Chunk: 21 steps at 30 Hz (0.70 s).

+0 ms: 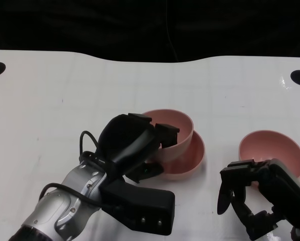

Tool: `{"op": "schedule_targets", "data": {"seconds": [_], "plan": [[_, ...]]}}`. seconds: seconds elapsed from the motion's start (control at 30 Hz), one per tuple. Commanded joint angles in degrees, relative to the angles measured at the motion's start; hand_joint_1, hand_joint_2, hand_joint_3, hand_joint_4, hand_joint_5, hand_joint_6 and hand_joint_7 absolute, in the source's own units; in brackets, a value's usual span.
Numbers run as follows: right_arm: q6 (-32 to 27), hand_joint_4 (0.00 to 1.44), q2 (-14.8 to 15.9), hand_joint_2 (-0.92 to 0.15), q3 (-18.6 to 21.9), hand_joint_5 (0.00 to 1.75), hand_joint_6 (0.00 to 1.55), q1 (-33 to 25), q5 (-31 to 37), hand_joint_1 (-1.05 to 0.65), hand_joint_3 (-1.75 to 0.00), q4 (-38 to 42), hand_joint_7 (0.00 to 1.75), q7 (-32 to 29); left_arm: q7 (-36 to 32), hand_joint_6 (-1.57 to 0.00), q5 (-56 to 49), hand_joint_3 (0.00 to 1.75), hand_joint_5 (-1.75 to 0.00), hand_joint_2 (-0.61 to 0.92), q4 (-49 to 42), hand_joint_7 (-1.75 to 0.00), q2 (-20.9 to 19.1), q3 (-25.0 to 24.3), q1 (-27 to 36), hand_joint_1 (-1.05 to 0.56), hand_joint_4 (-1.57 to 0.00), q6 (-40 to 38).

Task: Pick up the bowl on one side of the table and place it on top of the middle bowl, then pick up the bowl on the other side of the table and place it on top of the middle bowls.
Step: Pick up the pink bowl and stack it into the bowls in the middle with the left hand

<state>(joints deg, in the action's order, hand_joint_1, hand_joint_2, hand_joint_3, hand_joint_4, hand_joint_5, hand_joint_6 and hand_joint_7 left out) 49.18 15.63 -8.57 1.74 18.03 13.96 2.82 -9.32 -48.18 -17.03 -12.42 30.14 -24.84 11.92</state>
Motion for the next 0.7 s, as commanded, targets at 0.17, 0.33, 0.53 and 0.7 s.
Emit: {"op": "schedule_targets", "data": {"seconds": [0.17, 0.33, 0.53, 0.7], "plan": [[0.93, 0.98, 0.87, -0.05, 0.83, 1.75, 0.94, 0.21, -0.98, 0.22, -1.67, 0.24, 1.28, -0.04, 0.46, -0.79, -0.58, 0.90, -1.72, 0.54, -4.18, -1.36, 1.45, 1.77, -3.02, -0.25, -0.82, 0.15], [0.94, 0.98, 0.88, -0.04, 0.87, 1.75, 0.94, 0.31, -1.07, 0.23, -1.67, 0.53, 1.28, 0.04, -2.38, -0.84, 0.03, 0.84, -1.54, 0.57, -8.10, -1.18, 2.14, 2.00, -3.69, -0.26, -0.87, 3.07], [1.09, 0.99, 0.89, -0.04, 0.77, 1.75, 0.96, 0.58, -0.98, 0.26, -1.69, 0.78, 1.28, 0.12, 0.10, -0.38, -2.80, 0.31, -0.56, 0.90, -8.28, -0.15, 0.87, 4.11, -3.84, -0.45, -0.19, 2.18], [0.96, 0.99, 0.93, -0.05, 0.67, 1.72, 0.97, 0.57, -1.22, 0.26, -1.69, 0.74, 1.27, 0.46, 4.40, -0.17, -5.49, 0.43, -0.19, 0.92, -5.67, -0.01, 0.00, 5.64, -3.23, -0.68, 0.00, -1.67]]}}
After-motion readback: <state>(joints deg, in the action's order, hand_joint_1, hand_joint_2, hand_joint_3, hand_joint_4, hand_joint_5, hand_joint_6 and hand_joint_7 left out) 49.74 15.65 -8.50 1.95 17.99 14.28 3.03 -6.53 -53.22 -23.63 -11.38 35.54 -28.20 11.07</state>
